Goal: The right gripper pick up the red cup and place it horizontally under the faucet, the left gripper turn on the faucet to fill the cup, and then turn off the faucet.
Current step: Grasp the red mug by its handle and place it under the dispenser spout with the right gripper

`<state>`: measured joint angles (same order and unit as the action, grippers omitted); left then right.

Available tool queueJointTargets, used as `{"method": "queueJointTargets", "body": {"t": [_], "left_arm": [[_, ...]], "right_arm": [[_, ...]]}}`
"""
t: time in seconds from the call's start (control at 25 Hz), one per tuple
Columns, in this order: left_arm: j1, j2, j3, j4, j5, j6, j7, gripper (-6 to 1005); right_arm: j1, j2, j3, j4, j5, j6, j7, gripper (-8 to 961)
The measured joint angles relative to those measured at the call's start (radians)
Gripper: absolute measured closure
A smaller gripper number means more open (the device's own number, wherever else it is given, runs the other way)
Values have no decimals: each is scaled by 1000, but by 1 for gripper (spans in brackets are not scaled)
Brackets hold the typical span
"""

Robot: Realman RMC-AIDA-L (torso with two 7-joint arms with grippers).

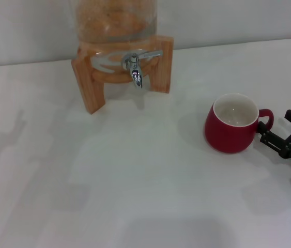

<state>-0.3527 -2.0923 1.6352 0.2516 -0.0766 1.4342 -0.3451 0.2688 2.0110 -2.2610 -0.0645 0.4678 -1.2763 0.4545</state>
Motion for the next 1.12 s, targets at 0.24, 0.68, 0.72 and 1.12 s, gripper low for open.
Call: {"method": "queueJointTargets", "body": {"t": [0.24,0.68,0.72,1.12], "left_arm": [[0,0,0,0,0,0,1,167],[-2,0,0,0,0,0,2,167],[-2,0,0,0,0,0,2,167],[-2,0,6,0,-1,0,2,166]], "right_arm": [[1,0,5,0,0,0,0,81],[7,0,11,0,4,10,-3,80],[9,0,11,0,5,11,-3,80],[33,0,11,7,7,30,-4,82]]}}
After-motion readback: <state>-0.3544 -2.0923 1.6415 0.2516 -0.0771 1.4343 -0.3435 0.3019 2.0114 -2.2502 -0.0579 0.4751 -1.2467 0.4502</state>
